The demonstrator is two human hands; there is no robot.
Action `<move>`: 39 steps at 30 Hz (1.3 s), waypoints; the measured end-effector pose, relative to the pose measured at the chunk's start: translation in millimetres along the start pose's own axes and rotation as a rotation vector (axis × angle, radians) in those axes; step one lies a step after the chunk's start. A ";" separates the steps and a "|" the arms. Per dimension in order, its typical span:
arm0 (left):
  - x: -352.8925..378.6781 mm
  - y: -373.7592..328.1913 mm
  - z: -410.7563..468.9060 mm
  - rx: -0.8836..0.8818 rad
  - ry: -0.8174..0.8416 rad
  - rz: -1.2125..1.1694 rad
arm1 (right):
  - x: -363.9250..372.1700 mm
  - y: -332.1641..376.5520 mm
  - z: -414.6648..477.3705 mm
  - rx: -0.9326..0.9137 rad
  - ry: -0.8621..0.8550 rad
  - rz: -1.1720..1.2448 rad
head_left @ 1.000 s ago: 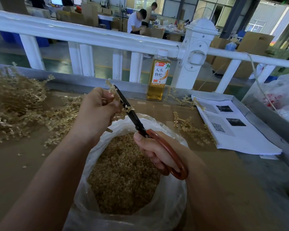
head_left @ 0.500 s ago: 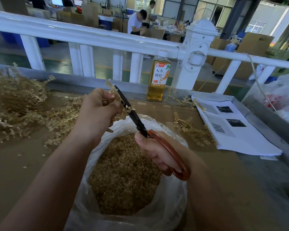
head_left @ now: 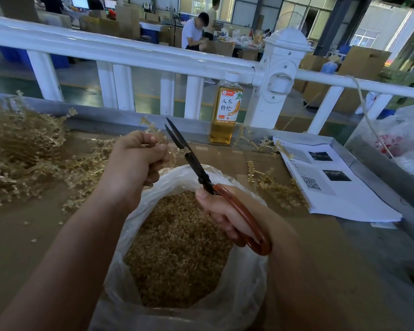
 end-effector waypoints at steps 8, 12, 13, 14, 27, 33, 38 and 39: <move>5.6 2.9 -5.9 0.022 0.146 0.077 | 0.9 0.9 3.0 -0.041 -0.104 0.056; 9.0 2.7 -10.4 0.006 0.233 0.105 | -1.5 -2.6 3.9 -0.018 -0.225 0.213; 10.7 3.0 -12.2 -0.009 0.262 0.105 | -1.9 -2.1 4.6 -0.034 -0.272 0.243; 12.4 3.2 -14.0 -0.024 0.293 0.108 | -2.6 -1.9 5.2 -0.054 -0.330 0.263; 28.4 8.5 -32.9 -0.040 0.534 0.325 | -7.1 0.0 3.0 -0.180 -0.626 0.236; 28.0 9.9 -32.8 -0.082 0.519 0.375 | -6.2 -1.3 8.1 -0.193 -0.654 0.187; 26.3 10.4 -30.9 -0.029 0.469 0.485 | -0.3 -5.7 14.2 -0.151 -0.670 0.140; 26.3 10.2 -31.0 -0.023 0.451 0.500 | 0.8 -5.7 14.6 -0.146 -0.676 0.128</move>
Point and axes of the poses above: each hand's wrist, its own z-axis towards the middle knuckle, its own x-axis out of the palm, y = z × x, the point moved 1 cm from there along z, towards the middle knuckle, and after that the axes turned 8 degrees about -y, right-handed, at the moved point
